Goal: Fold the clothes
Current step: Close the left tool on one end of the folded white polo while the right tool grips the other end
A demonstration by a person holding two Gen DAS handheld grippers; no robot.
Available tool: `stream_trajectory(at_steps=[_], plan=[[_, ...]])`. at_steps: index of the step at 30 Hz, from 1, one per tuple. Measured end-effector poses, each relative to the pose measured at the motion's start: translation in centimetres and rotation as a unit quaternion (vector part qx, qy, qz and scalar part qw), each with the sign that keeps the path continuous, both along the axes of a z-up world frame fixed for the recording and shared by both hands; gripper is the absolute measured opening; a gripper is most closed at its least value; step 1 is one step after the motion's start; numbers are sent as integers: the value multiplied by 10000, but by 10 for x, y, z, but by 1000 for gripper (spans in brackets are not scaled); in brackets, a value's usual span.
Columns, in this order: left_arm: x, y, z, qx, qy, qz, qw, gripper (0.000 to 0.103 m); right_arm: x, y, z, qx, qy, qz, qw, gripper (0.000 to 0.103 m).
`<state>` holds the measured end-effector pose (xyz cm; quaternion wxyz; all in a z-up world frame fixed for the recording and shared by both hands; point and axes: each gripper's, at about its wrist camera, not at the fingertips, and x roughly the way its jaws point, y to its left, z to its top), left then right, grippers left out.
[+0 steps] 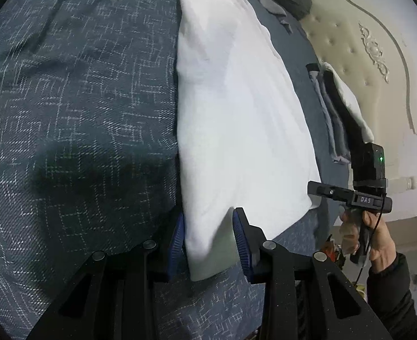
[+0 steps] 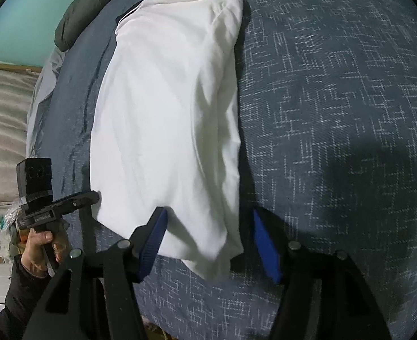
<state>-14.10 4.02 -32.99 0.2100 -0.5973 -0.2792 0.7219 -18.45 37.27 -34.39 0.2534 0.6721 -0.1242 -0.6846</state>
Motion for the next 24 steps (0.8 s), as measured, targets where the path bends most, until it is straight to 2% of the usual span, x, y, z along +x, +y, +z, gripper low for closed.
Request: stream_trajectory(at_steps=[4,7,10,11,17,18,19,20,21,22,23,24], plan=[[4,7,3,-48,89,-61,9999,35,-5,12,3,-80,2,0,10000,62],[7,10,2,-7,81,-67,9999,29,-7,15,4,-114,5,18,9999,59],[7,12,2,-31,79,-60,9999,27,-12,16,3,-147,-3,30,9999,47],[6,11,2,-28,75,-30,10000,27,-14,16,3,-158,-6,33,9999,46],[0,14,-2,-6,16,-27,10000,27,-12,27,9,-157,16,-35,9999,48],[-1,16,-1,-20,19,-61,10000,26,-10,26,9,-110,45,-5,9999,48],[0,17,-1,-20,19,-89,10000,19,-8,25,10,-63,75,25,9999,47],[0,18,0,-20,18,-116,9999,10,-8,23,12,-60,99,75,9999,45],[0,20,0,-24,19,-143,9999,8,-7,22,13,-152,65,112,9998,41],[0,20,1,-41,23,-168,9998,8,-6,22,14,-209,38,149,9997,25],[1,21,1,-53,28,-189,9998,7,-5,22,15,-205,62,202,9996,19],[1,20,2,-49,34,-194,9998,7,-4,22,16,-201,86,256,9994,19]])
